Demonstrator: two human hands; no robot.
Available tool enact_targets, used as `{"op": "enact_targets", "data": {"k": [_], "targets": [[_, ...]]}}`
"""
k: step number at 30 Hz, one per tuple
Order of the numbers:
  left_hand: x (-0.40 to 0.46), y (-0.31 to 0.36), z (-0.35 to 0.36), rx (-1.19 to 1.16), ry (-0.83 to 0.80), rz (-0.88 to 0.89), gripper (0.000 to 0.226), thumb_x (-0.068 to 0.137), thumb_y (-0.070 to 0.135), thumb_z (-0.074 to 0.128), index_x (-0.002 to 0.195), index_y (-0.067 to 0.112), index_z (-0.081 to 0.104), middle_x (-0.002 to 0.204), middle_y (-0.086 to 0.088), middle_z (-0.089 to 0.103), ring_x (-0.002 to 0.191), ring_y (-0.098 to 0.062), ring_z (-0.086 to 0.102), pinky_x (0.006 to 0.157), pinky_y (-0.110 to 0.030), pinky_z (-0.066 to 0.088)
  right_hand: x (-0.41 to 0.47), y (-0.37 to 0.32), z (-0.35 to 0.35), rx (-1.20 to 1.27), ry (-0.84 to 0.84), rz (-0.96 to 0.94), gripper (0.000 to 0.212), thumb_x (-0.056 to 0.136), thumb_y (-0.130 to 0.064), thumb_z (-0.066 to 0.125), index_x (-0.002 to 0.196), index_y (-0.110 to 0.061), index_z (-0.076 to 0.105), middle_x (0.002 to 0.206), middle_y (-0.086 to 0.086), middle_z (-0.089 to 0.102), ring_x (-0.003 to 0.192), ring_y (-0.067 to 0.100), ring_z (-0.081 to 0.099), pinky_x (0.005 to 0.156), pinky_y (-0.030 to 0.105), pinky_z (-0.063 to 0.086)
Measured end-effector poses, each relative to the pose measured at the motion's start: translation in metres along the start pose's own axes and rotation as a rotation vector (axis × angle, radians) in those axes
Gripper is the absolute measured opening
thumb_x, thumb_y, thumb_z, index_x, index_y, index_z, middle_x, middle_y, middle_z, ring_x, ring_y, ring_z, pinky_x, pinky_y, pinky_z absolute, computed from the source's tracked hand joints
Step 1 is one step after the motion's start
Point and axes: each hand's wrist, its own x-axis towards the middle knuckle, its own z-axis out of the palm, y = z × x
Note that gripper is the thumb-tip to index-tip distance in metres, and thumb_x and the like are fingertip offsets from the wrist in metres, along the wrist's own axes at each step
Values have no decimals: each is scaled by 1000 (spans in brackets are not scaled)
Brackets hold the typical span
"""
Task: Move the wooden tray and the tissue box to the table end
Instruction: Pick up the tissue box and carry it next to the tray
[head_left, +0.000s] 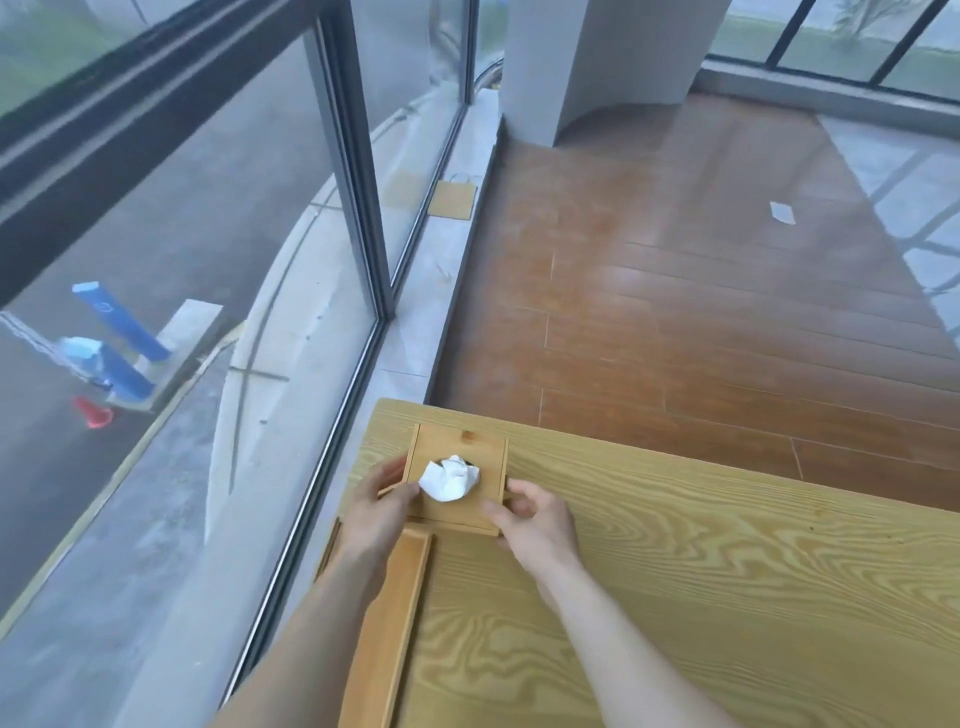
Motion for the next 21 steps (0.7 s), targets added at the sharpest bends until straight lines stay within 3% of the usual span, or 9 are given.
{"op": "enact_targets", "data": {"k": [9,15,21], "targets": [[49,-5,-34,2,14,-28,45,94,6,55,130,30,64,120,16,67,104,5,59,75,-16,44,36,-8,54,-65,-11,37,41,87,-21,79,127,-24,71,98,-8,72,95,20,75,93,44,61],[71,-14,-47,30,30,6,41,95,13,57,129,34,65,122,15,70,113,-7,64,94,-32,50,51,-13,71,-63,-17,74,43,87,-22,80,128,-26,70,98,-11,70,95,22,76,96,44,60],[95,-2,-54,61,43,80,32,97,14,57,119,35,66,119,15,69,111,-8,64,89,-33,52,67,-28,83,-2,-18,75,45,88,-23,81,131,-25,69,103,-9,71,99,20,75,96,43,60]]}}
